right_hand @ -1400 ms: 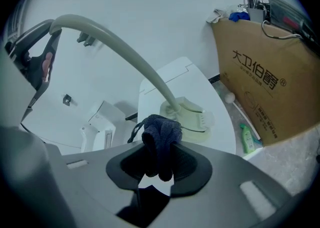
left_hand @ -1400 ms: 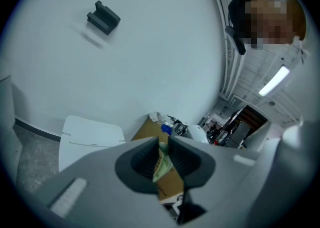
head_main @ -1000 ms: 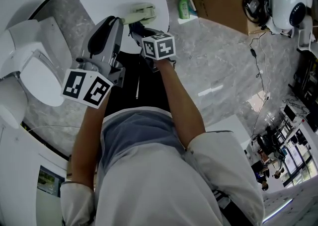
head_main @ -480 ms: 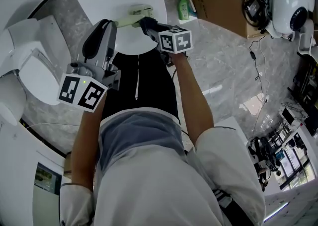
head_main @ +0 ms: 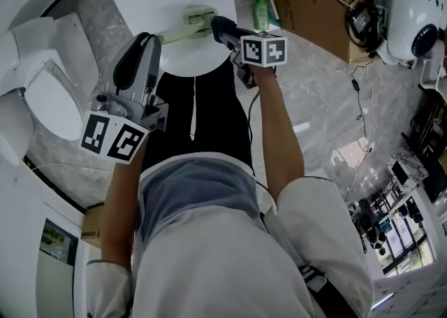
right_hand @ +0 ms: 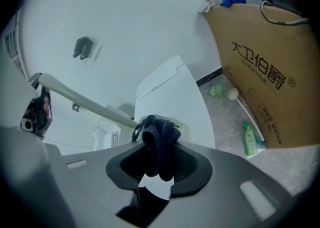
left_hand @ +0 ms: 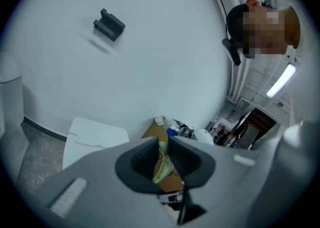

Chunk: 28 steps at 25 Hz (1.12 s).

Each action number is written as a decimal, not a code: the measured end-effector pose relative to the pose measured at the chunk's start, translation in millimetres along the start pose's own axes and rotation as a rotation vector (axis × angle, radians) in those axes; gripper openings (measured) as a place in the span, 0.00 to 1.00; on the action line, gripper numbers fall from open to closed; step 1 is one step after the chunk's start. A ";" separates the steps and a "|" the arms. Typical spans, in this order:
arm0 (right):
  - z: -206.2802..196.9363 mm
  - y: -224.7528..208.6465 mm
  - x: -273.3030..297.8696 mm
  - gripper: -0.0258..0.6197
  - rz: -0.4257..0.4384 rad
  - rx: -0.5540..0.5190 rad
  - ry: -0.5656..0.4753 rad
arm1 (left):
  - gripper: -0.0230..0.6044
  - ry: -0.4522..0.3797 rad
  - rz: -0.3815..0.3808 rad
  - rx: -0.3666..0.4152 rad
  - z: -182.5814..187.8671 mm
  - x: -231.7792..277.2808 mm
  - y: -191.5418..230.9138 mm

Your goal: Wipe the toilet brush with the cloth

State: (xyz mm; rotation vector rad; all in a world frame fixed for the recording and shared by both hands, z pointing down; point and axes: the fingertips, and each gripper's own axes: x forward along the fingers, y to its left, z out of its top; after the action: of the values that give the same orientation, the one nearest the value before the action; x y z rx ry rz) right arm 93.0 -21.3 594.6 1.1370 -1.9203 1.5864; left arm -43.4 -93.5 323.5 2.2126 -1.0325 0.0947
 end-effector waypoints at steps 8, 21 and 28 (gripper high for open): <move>22.6 -29.5 37.1 0.19 -0.102 0.031 0.040 | 0.04 -0.021 -0.013 0.000 -4.9 -1.9 -4.8; 16.1 5.0 49.4 0.19 -0.020 0.112 0.025 | 0.04 -0.026 -0.031 0.003 -4.9 -3.5 -4.0; 21.3 13.9 38.9 0.18 0.097 0.189 -0.044 | 0.04 -0.021 -0.037 0.003 -3.6 -4.4 -3.6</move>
State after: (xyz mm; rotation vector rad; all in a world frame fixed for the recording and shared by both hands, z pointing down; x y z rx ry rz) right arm 63.1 -53.9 608.8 1.1775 -1.9114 1.8428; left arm -43.1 -86.8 322.8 2.2382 -1.0032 0.0569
